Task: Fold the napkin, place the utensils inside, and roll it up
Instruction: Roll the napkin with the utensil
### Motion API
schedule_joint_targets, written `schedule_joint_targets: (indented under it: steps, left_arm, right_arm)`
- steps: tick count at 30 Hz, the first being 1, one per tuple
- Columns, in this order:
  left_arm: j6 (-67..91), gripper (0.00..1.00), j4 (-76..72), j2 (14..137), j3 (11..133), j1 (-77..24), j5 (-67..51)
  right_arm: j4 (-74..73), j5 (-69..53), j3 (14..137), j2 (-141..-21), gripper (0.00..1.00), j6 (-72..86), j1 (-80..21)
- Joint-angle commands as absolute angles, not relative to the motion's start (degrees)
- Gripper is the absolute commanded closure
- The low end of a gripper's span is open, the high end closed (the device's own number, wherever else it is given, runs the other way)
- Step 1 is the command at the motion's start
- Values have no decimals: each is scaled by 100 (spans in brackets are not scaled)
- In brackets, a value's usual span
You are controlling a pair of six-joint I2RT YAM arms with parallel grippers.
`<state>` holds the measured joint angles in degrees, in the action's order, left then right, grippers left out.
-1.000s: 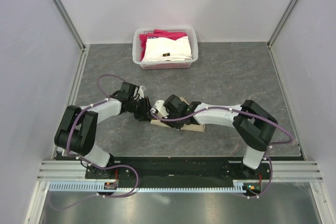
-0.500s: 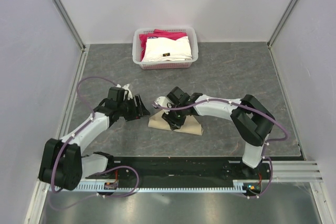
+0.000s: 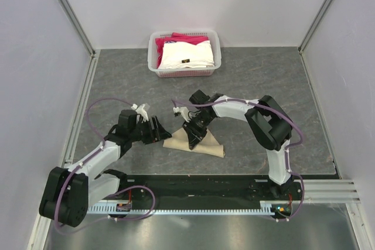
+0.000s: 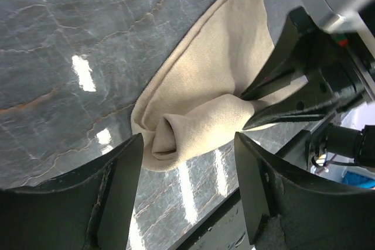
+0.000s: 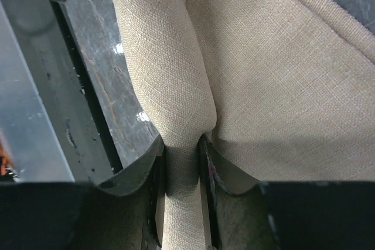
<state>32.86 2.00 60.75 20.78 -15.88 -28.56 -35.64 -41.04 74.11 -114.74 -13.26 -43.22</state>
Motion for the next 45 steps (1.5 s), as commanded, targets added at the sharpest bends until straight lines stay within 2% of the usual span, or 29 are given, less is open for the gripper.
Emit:
schedule_joint_targets:
  steps: [1, 8, 11, 12, 16, 17, 20, 22, 26, 35, 45]
  left_arm:
    - [3472, 32, -474, 6143, 1960, -1617, -3120]
    - [3551, 41, -975, 6644, 1881, -1635, -3278]
    - [3577, 48, -1151, 6968, 1898, -1644, -3375]
    - [3595, 55, -1186, 7039, 1907, -1652, -3427]
    - [3630, 70, -1283, 7233, 1872, -1714, -3463]
    - [3639, 80, -1283, 7268, 1863, -1714, -3454]
    - [3665, 92, -1266, 7347, 1881, -1714, -3445]
    - [3656, 97, -1248, 7470, 1907, -1723, -3454]
    - [3499, 98, -994, 7760, 2047, -1740, -3437]
    - [3190, 98, -396, 8182, 2373, -1749, -3138]
    - [3182, 98, -220, 8262, 2513, -1758, -3111]
  right_arm:
    - [-3850, -4561, 7471, -11943, 72, -1503, -4254]
    - [-3858, -4746, 7567, -12225, 71, -1555, -4096]
    - [-3858, -4790, 7576, -12287, 72, -1582, -4052]
    - [-3858, -4790, 7585, -12296, 72, -1591, -4034]
    - [-3867, -4781, 7638, -12331, 71, -1582, -3973]
    - [-3867, -4790, 7664, -12340, 71, -1582, -3964]
    - [-3867, -4720, 7717, -12296, 71, -1521, -3955]
    - [-3858, -4597, 7743, -12226, 71, -1442, -3946]
    - [-3885, -4299, 7761, -11832, 66, -1275, -3955]
    - [-3858, -3235, 7734, -10768, 39, -966, -4130]
    - [-2385, -459, 6681, -9589, 23, -1520, -5720]
